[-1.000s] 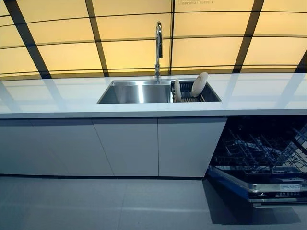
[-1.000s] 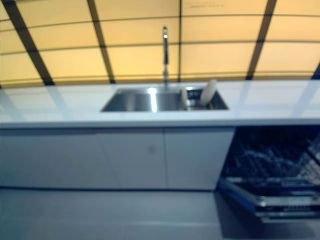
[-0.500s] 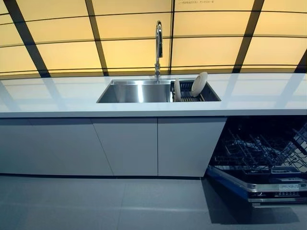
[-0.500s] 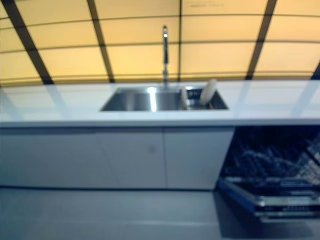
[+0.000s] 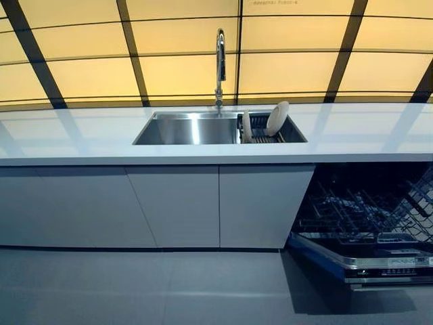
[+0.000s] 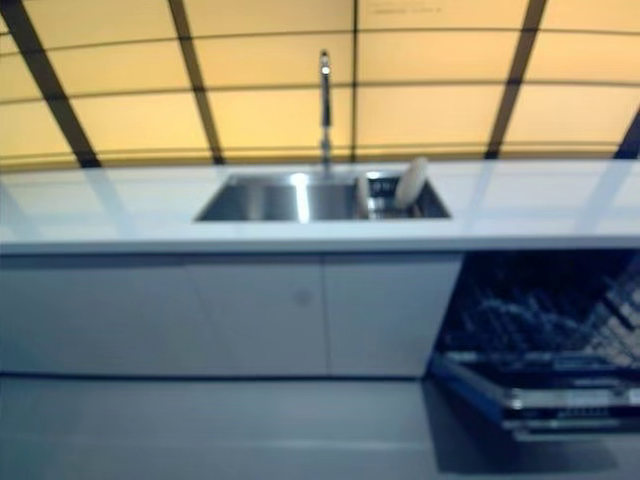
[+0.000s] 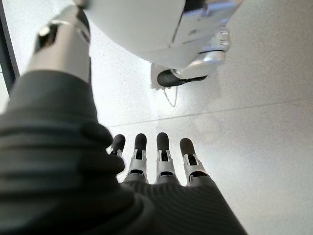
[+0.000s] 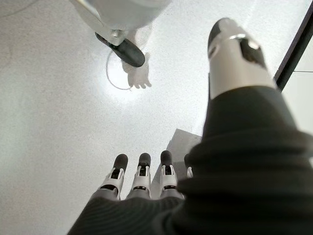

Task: Take plates into dishwasher

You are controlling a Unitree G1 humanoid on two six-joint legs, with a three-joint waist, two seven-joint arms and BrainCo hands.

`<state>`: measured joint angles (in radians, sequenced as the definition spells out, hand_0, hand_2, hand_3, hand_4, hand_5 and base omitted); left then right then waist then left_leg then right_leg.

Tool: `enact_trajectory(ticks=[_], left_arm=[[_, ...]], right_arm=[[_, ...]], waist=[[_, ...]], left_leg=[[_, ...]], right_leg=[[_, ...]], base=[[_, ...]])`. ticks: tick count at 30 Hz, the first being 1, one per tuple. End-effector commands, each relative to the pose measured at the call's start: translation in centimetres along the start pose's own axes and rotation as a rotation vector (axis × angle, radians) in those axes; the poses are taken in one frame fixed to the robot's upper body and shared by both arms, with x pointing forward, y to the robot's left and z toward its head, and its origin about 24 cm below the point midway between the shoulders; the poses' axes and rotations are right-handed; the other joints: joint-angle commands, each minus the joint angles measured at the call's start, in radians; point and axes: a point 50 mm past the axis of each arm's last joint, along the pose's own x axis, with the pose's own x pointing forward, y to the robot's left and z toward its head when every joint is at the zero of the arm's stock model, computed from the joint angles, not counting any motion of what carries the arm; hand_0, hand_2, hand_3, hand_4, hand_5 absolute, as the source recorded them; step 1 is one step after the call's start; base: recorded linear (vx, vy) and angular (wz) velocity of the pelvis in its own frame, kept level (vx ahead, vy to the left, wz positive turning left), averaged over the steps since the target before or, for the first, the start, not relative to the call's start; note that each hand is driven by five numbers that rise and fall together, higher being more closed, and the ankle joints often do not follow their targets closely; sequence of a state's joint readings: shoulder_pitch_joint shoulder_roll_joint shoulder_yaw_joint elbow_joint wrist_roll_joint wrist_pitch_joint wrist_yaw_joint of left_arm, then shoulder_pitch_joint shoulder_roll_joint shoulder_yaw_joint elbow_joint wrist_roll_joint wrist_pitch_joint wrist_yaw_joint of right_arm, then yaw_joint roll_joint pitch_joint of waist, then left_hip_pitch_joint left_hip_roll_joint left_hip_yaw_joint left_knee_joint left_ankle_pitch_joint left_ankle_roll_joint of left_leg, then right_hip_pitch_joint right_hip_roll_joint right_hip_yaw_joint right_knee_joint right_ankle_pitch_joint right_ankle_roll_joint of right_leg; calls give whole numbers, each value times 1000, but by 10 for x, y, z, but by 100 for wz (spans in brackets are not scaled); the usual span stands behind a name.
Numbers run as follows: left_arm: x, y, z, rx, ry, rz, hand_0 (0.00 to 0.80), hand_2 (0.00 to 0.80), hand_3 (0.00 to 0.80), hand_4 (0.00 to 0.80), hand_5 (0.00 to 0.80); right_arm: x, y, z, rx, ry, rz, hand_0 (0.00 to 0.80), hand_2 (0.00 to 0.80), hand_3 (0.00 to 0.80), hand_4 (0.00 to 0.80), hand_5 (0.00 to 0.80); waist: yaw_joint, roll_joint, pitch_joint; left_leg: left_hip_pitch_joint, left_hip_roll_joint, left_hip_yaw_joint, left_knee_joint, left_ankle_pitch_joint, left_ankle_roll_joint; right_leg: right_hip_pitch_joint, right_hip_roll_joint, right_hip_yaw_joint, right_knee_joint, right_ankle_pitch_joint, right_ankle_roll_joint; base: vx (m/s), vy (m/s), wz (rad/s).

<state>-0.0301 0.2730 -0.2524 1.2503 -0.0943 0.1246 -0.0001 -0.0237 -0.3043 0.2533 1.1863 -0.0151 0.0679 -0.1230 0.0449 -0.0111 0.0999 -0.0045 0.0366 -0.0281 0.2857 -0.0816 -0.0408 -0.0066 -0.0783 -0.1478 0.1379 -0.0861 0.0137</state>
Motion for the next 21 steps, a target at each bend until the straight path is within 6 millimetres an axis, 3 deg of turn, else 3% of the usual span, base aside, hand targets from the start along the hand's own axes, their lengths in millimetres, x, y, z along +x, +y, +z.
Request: enact_trajectory(ticks=[1, 2, 3, 4, 5, 6, 7, 9, 10, 13, 21], left_arm=[[0, 1, 15, -79, -64, 10, 0, 0, 0, 0, 0], [0, 0, 15, -89, -62, 10, 0, 0, 0, 0, 0], [0, -1, 11, -96, -57, 5, 0, 0, 0, 0, 0], [0, -2, 6, -105, -39, 0, 0, 0, 0, 0, 0], [0, -3, 2, -112, -29, 1, 0, 0, 0, 0, 0], [0, -3, 1, -113, -28, 1, 0, 0, 0, 0, 0], [-1, -2, -1, -138, -17, 6, 0, 0, 0, 0, 0], [-1, 1, -2, -149, -15, 19, 0, 0, 0, 0, 0], [-1, 6, -5, -146, -22, 38, 0, 0, 0, 0, 0], [-1, 10, -8, -125, -13, 46, 0, 0, 0, 0, 0], [0, 6, -1, -85, -14, 45, 0, 0, 0, 0, 0]], right_arm=[[1, -6, 1, -42, 13, -11, 0, 0, 0, 0, 0], [1, -8, 0, -41, 15, -15, 0, 0, 0, 0, 0], [1, -8, -1, -41, 17, -18, 0, 0, 0, 0, 0], [1, -7, -2, -37, 21, -18, 0, 0, 0, 0, 0], [1, -6, -3, -23, 23, -18, 0, 0, 0, 0, 0], [1, -5, -3, -13, 24, -17, 0, 0, 0, 0, 0], [1, -6, -1, -30, 23, -9, 0, 0, 0, 0, 0], [0, -4, -5, -16, 31, -8, 0, 0, 0, 0, 0], [0, 0, -8, 10, 36, 12, 0, 0, 0, 0, 0], [-2, 10, -12, -30, 22, 53, 0, 0, 0, 0, 0], [-1, 14, -4, -13, -8, 61, 0, 0, 0, 0, 0]], waist=[[31, -49, 59], [37, -40, 64], [57, -11, 72], [90, 11, 78], [119, 21, 77], [128, 23, 77], [126, 23, 65], [116, 21, 57], [111, 10, 46], [112, -7, 19], [115, -24, -5]], left_leg=[[-220, -33, 111, 92, 121, 22], [-235, -28, 119, 70, 140, 17], [-271, -19, 122, -4, 226, -9], [-314, -30, 100, -92, 315, -38], [-345, -46, 63, -152, 365, -52], [-350, -52, 48, -171, 375, -54], [-314, -63, 56, -199, 312, -28], [-288, -55, 79, -193, 272, -12], [-267, -56, 71, -172, 231, 4], [-202, -46, 79, -198, 195, 18], [-211, -41, 71, -251, 209, 10]], right_leg=[[90, 40, 35, -36, 24, 9], [98, 46, 36, -37, 21, 9], [123, 73, 37, -40, 8, 9], [164, 95, 41, -48, -7, 12], [190, 107, 55, -54, -19, 12], [198, 110, 63, -55, -24, 11], [197, 107, 87, -29, -51, 9], [203, 96, 97, -6, -74, 9], [219, 75, 107, 15, -95, 23], [248, 33, 71, 2, -97, 51], [264, 20, 52, -87, -74, 58]], base=[[145, 40, 8], [283, 90, 17], [395, 101, 12], [511, 115, -3], [442, 101, -13], [379, 157, -35], [292, 176, -67], [287, 161, -79], [276, 113, -48], [227, 73, -60], [69, 1, 1]])
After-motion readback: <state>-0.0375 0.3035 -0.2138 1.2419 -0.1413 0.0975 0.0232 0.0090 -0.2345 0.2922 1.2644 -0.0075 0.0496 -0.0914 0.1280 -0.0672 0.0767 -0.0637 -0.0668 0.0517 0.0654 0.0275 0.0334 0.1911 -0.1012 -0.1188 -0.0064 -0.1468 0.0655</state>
